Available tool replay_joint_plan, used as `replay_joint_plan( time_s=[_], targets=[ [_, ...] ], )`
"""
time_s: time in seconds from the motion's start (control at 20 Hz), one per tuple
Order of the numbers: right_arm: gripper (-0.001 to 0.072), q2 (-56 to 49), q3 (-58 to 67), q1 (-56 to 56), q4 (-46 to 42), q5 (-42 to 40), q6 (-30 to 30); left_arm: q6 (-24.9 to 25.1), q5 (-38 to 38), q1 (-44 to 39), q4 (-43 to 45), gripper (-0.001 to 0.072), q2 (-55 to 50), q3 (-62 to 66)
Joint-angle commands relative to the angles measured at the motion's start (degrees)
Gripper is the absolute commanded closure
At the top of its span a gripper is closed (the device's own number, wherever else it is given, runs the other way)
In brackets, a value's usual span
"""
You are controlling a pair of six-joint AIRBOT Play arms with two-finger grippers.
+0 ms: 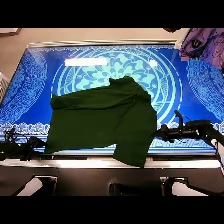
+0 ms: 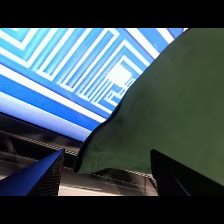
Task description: Fold the clothes and pants, and hang the long-sleeved shirts on hangers.
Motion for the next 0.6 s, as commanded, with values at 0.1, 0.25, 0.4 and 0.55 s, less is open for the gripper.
replay_joint_plan(
  time_s=[0.1,0.25,0.4,0.55],
  targets=[
    [0.0681,2.5,0.0,0.0,0.3,-0.1,0.7,1.3,-0.9,0.1,-0.1,0.0119,-2.2,-0.5],
    [0.0681,4.0,0.0,0.0,0.3,0.3,1.1,1.9,-1.4,0.1,-0.8,0.0342,-2.2,-0.5],
    [0.0681,4.0,0.0,0.0,0.3,0.1,1.5,2.4,-1.2,0.0,-1.2,0.0462,-2.2,-0.5],
    [0.0682,4.0,0.0,0.0,0.3,-0.6,1.5,4.5,-1.3,-1.7,-3.1,0.0692,-2.2,-0.5]
  ],
)
